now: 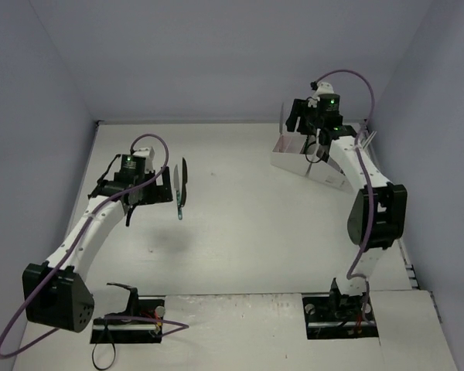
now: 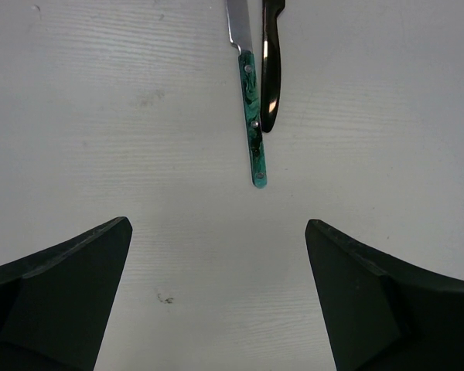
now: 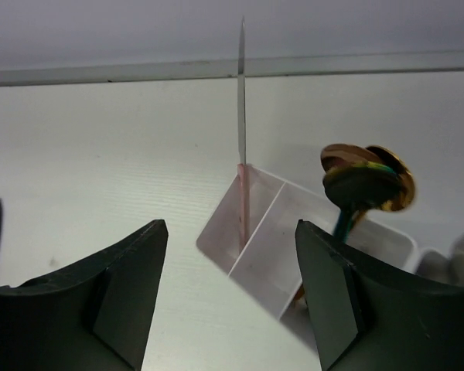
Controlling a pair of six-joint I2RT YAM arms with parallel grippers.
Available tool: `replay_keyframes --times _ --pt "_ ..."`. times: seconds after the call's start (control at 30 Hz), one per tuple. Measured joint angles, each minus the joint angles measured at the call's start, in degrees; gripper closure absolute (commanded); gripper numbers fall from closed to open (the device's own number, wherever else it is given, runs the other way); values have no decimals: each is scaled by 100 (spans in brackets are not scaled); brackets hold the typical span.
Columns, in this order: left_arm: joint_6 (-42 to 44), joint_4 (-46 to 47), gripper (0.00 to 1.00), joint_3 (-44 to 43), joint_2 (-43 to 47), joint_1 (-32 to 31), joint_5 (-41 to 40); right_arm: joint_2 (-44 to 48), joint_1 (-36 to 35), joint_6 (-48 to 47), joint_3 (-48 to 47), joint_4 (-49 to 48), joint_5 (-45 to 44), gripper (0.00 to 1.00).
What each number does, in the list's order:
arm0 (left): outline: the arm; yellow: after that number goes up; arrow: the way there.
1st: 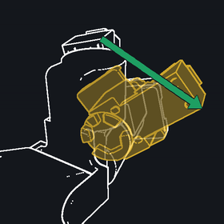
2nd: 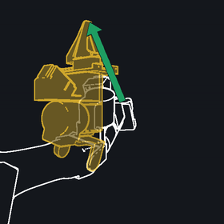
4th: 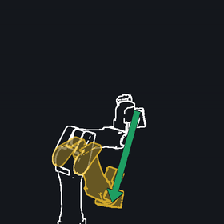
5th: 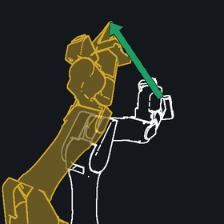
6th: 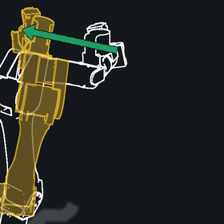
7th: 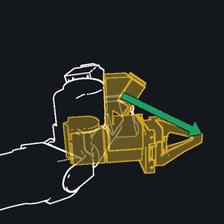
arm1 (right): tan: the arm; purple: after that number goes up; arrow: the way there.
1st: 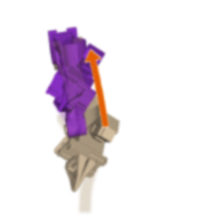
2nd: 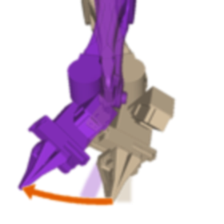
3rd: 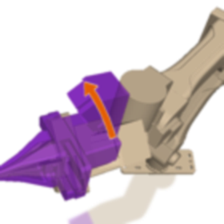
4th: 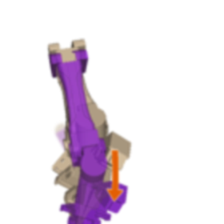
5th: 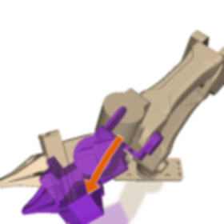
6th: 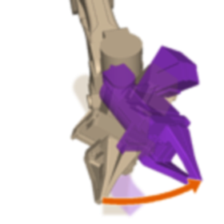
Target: Sort the eating utensils into containers
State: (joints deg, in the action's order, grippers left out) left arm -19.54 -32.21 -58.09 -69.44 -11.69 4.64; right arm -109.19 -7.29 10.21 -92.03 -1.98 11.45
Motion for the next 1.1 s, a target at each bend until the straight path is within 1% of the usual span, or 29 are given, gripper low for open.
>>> replay_keyframes --times 0.07,0.17,0.2,0.23,0.27,0.33,0.43,0.5,0.6,0.67,0.73,0.83,0.97,1.03,1.1 --pt "-164 11 10 23 -178 -49 0 605 -20 4 290 -2 -43 34" --pt "-395 16 20 35 -460 -238 -98 1549 -84 24 748 -77 -104 32" --pt "-465 22 20 35 -555 -318 -149 1826 -112 31 882 -120 -116 32" --pt "-543 26 23 33 -662 -391 -174 2078 -147 42 1019 -162 -123 32" --pt "-603 40 25 31 -769 -461 -200 2310 -171 53 1192 -187 -134 32" --pt "-718 51 26 1 -1045 -629 -296 2714 -222 84 1561 -267 -143 31" --pt "-846 89 32 -149 -1571 -887 -477 3128 -265 130 2172 -220 -139 31" --pt "-941 123 35 -246 -1917 -1034 -569 3255 -266 153 2485 -182 -140 31" --pt "-1060 202 42 -324 -2423 -1170 -683 3390 -266 173 2882 -63 -118 30" --pt "-1125 228 45 -325 -2695 -1170 -760 3466 -266 185 3041 -18 -68 30" --pt "-1191 247 50 -325 -2906 -1145 -809 3545 -266 199 3144 -6 -11 30" --pt "-1269 350 55 -398 -3013 -1060 -814 3668 -266 221 3225 -11 68 29" --pt "-1349 417 70 -510 -3133 -994 -792 3772 -266 233 3330 -54 106 29" --pt "-1366 446 83 -610 -3227 -979 -787 3775 -266 231 3387 -52 106 29" --pt "-1390 504 91 -680 -3298 -961 -773 3775 -267 231 3441 -40 107 29"
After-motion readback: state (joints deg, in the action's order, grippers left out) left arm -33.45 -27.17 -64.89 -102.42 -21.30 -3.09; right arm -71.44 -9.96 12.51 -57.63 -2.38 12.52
